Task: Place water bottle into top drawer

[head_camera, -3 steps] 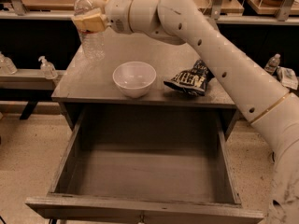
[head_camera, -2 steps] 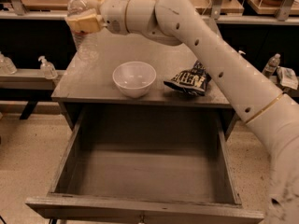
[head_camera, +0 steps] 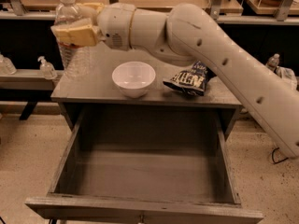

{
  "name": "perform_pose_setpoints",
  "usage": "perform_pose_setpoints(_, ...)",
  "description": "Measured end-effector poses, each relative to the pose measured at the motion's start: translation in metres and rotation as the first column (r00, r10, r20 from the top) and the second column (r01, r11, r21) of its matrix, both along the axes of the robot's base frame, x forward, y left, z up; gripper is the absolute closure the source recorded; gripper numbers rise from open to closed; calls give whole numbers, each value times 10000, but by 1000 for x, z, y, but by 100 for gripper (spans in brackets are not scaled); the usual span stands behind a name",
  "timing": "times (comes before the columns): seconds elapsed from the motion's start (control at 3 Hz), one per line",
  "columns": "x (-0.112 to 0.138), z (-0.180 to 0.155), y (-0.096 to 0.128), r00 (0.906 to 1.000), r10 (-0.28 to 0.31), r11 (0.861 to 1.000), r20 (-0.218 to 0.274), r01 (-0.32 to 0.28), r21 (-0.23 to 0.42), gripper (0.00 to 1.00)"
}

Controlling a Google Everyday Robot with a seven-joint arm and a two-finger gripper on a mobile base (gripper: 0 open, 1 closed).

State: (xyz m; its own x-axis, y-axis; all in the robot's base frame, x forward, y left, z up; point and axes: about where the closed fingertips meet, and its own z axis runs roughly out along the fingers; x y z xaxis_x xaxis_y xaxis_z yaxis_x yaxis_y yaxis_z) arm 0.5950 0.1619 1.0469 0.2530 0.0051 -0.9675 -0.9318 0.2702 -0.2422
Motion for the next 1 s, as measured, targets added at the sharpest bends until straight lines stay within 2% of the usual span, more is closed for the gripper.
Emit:
perform_pose_setpoints(0.33, -57, -12, -12, 9980, -227, 9997, -587, 224, -54, 100)
perform_pose_setpoints(0.67, -76, -52, -33, 9926, -571, 9970, -1069, 512, -574, 100)
perform_pose_setpoints(1.0, -76, -52, -33, 9926, -571, 9970, -1069, 512, -574, 100)
